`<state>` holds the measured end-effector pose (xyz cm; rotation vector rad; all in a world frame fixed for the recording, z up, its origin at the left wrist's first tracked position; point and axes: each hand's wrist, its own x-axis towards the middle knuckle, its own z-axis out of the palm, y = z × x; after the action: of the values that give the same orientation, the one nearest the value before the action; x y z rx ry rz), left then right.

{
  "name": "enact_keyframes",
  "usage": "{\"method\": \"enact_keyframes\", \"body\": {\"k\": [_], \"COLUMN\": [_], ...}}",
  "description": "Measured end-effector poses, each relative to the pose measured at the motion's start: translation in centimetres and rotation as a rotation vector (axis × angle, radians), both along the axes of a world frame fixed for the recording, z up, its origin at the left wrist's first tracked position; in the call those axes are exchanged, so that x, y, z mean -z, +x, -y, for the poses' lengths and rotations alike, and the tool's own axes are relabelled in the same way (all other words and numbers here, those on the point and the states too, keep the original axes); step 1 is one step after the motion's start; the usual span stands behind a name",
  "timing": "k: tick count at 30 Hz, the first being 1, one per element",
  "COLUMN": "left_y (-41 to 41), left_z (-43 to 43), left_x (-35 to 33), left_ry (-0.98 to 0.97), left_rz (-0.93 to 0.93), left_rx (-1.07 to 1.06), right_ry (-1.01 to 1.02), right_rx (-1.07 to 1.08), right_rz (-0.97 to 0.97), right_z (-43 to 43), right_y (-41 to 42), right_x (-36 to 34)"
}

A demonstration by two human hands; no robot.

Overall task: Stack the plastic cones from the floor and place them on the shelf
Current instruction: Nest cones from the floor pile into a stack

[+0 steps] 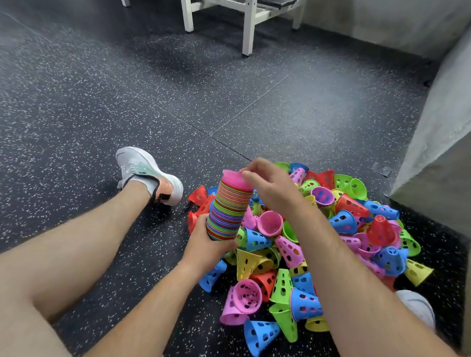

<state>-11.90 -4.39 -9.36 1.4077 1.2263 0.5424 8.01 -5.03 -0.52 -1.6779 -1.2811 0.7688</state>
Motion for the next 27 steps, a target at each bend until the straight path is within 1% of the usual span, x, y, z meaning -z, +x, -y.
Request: {"method": "enact_keyframes", "body": {"k": [1, 3, 5, 7, 9, 12, 14, 17, 19, 24, 27], "left_y": [0.0, -0.3, -0.7, -1.1, -1.2, -1.3, -1.4, -1.6, -1.7, -1.3, -0.9], "left_z": [-0.1, -0.2, -0.4, -0.6, -0.7, -0.9, -0.9, -1.0, -1.0, -0.6, -0.3], "left_x": [-0.1, 0.0, 0.1, 0.1, 0.1, 0.4, 0.5, 1.0, 1.3, 1.3, 1.1], "left_ry": [0.002, 0.002, -0.013, -0.024, -0.032, -0.047, -0.056, -0.066, -0.080, -0.111, -0.108], "left_rz": [0.007, 0.008, 0.013, 0.014, 0.011, 0.002, -0.003, -0.011, -0.020, -0.024, -0.028], "left_rx": [-0.014, -0.038, -0.056, -0.067, -0.069, -0.060, -0.054, -0.066, -0.070, -0.058, -0.050], "right_ry": [-0.042, -0.051, -0.021, -0.024, -0.121, -0.299, -0.373, -0.470, -0.466, -0.430, -0.357], "right_rx": [-0.031, -0.018, 0.055, 0.144, 0.164, 0.008, -0.079, -0.139, -0.104, 0.045, 0.202], "right_rz": [0.001, -0.026, -0.048, -0.018, 0.114, 0.408, 0.493, 0.624, 0.630, 0.565, 0.406], "right_z": [0.0, -0.3, -0.7, -1.3, -1.7, -1.9, -1.7, -1.3, -1.1, -0.4, 0.3], "right_y": [-0.6, -1.4, -1.4, -0.9, -0.1, 0.5, 0.2, -0.7, -0.9, 0.4, 1.9], "right_x": [0.1, 0.4, 0.7, 1.4, 2.8, 5.7, 7.6, 9.7, 10.5, 10.2, 8.7]}}
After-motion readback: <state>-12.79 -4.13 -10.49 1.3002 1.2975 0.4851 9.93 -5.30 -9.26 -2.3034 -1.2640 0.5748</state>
